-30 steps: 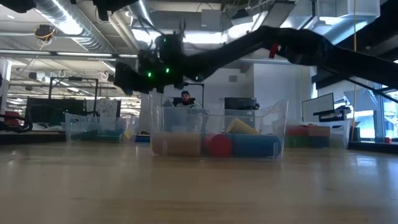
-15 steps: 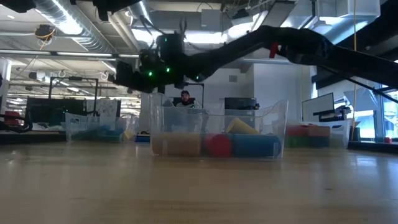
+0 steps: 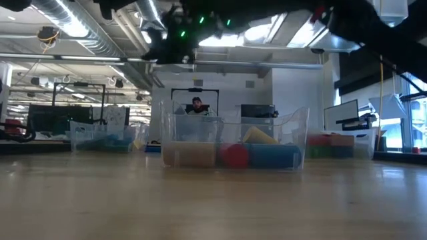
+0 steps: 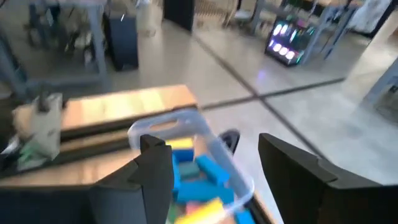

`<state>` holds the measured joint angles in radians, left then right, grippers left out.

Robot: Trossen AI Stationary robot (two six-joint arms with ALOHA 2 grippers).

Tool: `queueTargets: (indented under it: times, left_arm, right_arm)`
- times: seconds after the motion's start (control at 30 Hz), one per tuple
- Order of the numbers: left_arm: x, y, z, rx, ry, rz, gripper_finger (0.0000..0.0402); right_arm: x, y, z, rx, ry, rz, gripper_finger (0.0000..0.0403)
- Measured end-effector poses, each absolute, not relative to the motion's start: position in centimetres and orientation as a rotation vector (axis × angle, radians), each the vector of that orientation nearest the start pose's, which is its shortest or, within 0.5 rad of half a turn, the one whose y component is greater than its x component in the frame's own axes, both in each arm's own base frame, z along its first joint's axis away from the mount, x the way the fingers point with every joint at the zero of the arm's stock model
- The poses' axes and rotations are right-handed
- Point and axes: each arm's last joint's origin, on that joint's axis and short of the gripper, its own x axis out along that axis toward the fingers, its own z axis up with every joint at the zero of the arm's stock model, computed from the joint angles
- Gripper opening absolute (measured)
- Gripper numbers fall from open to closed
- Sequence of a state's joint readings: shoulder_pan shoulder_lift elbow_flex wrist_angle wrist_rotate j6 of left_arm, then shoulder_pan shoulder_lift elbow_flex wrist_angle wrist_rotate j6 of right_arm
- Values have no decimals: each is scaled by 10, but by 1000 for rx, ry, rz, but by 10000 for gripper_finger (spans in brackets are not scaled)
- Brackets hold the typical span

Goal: Sort blocks by size
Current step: Put the blue rectangular block into the top left transparent bin

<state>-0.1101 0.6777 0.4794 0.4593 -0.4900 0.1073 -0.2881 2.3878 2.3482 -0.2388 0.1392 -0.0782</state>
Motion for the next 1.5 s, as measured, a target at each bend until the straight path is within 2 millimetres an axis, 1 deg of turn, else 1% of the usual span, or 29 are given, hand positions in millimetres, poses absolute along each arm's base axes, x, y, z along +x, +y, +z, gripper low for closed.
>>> queueTargets:
  times: [0.13, 0.2, 0.3, 0.37, 0.43, 0.53, 0.67, 0.9, 0.97, 1.07, 1.23, 1.37, 1.5]
  left_arm:
    - [150, -7, 302, 50, -196, 365, 210]
    - [148, -8, 303, 51, -192, 354, 210]
    - [147, -10, 302, 45, -188, 339, 210]
    - [147, -11, 302, 56, -182, 333, 210]
    - [147, -12, 302, 61, -182, 330, 210]
    - [147, -12, 302, 61, -183, 329, 210]
    - [146, -12, 303, 58, -188, 330, 210]
    - [147, -11, 302, 58, -188, 332, 210]
    - [146, -11, 303, 58, -188, 332, 210]
    - [147, -11, 302, 73, -185, 333, 210]
    - [147, -11, 302, 84, -183, 334, 210]
    - [147, -11, 302, 83, -183, 334, 210]
    - [147, -11, 302, 67, -186, 333, 210]
  right_arm:
    - [505, -145, 339, -56, 403, -389, 225]
    - [492, -134, 354, -59, 455, -375, 225]
    - [470, -112, 379, -82, 523, -349, 225]
    - [453, -92, 393, -102, 584, -326, 225]
    - [437, -74, 403, -101, 650, -309, 225]
    - [415, -50, 412, -70, 753, -280, 225]
    - [391, -16, 417, -27, 872, -246, 225]
    - [366, 42, 407, 30, 1088, -197, 225]
    - [362, 59, 402, 47, 1128, -200, 225]
    - [355, 87, 387, 61, 1213, -194, 225]
    - [342, 140, 364, 65, 1291, -163, 225]
    - [326, 173, 336, 125, 1419, -176, 225]
    - [307, 202, 312, 159, 1540, -189, 225]
